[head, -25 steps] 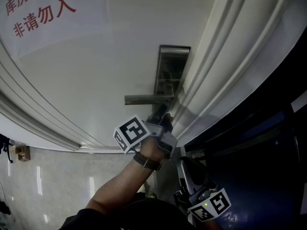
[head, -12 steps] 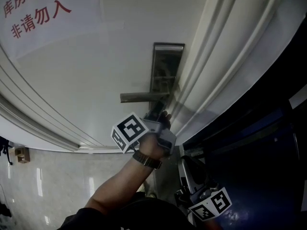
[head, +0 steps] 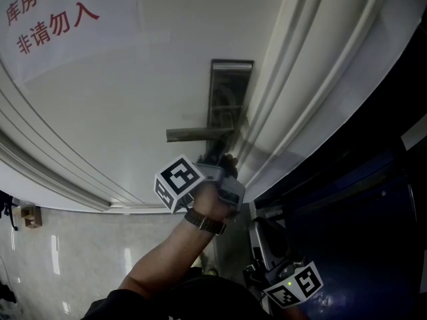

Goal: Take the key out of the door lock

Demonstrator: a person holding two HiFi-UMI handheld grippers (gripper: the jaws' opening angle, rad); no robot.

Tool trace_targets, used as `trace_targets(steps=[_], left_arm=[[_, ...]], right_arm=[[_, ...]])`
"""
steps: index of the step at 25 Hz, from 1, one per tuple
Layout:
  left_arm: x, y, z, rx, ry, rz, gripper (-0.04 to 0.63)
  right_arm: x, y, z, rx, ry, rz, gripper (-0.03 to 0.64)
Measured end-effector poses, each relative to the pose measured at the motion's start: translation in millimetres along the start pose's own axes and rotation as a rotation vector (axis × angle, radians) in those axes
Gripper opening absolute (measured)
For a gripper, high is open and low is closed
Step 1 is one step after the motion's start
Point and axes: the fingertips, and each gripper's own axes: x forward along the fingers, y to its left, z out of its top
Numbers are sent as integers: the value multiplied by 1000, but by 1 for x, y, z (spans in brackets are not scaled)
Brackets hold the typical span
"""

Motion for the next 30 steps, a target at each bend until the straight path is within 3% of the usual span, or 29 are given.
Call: trace_targets(steps=[5, 30], left_arm=[[-4, 0, -7, -51, 1, 12, 9], [-60, 1, -40, -25, 36, 17, 9]], right_arm=[[0, -2, 1, 12, -3, 2, 17], [-32, 27, 0, -11, 10, 69, 17]])
